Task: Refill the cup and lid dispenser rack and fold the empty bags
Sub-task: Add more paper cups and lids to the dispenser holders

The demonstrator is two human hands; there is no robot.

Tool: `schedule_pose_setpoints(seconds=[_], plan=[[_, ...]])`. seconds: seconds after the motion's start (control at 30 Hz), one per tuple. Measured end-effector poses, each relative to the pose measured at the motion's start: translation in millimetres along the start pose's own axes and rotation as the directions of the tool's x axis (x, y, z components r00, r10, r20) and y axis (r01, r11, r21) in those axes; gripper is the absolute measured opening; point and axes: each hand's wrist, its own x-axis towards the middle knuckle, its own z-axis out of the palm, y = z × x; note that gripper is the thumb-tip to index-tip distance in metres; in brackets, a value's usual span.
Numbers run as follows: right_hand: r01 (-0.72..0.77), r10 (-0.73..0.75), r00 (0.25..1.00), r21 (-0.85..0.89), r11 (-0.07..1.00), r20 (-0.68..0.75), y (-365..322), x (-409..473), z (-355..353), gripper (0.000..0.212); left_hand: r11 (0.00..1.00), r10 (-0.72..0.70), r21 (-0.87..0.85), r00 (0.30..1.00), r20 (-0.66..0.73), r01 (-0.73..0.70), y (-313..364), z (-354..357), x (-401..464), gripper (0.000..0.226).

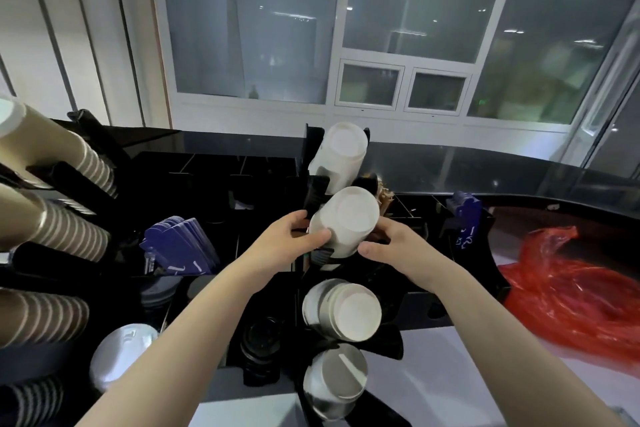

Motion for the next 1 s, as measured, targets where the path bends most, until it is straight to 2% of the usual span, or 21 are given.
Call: schedule_pose_setpoints(seconds=[0.1, 0.17, 0.3, 0.4, 0.6, 0.73, 0.83, 1.0], plan=[[-0.018, 0.018, 0.999, -0.007, 1.0, -0.042, 0.8, 5.6, 5.1, 0.034, 0.999, -0.039, 0.006, 0.996, 0.075, 0.039, -1.8, -2.4, 5.3, 0.073], [-0.023, 0.02, 0.996, -0.031, 0.999, -0.081, 2.6, 8.0, 7.1, 0.036, 0.999, -0.048, 0.02, 0.991, 0.127, 0.046, -0.7, -3.1, 6.0, 0.065], [-0.025, 0.02, 0.994, -0.051, 0.998, -0.103, 5.7, 10.9, 5.6, 0.045, 0.997, -0.073, 0.009, 0.992, 0.105, 0.072, 1.0, -3.2, 8.9, 0.048], [-0.009, 0.005, 0.996, -0.042, 0.999, -0.085, 0.4, 10.5, 4.2, 0.043, 0.993, -0.115, -0.012, 0.986, 0.123, 0.118, 3.1, -6.1, 10.2, 0.035], [0.059, -0.055, 0.991, 0.033, 0.998, -0.118, -7.6, 10.1, 6.5, 0.035, 0.949, -0.172, -0.241, 0.974, 0.148, 0.204, 6.8, -9.8, 6.0, 0.065], [0.061, -0.053, 0.987, 0.049, 0.997, -0.151, -9.6, 11.4, 9.6, 0.059, 0.944, -0.185, -0.246, 0.969, 0.163, 0.221, 9.9, -9.8, 3.8, 0.077], [0.052, -0.043, 0.986, 0.054, 0.997, -0.16, -10.2, 11.8, 9.7, 0.059, 0.939, -0.202, -0.245, 0.963, 0.179, 0.242, 15.1, -10.9, 4.2, 0.085], [0.08, -0.058, 0.984, 0.127, 0.989, -0.169, -14.0, 10.7, 6.9, 0.067, 0.869, -0.277, -0.383, 0.95, 0.146, 0.313, 17.8, -12.8, 7.0, 0.082]])
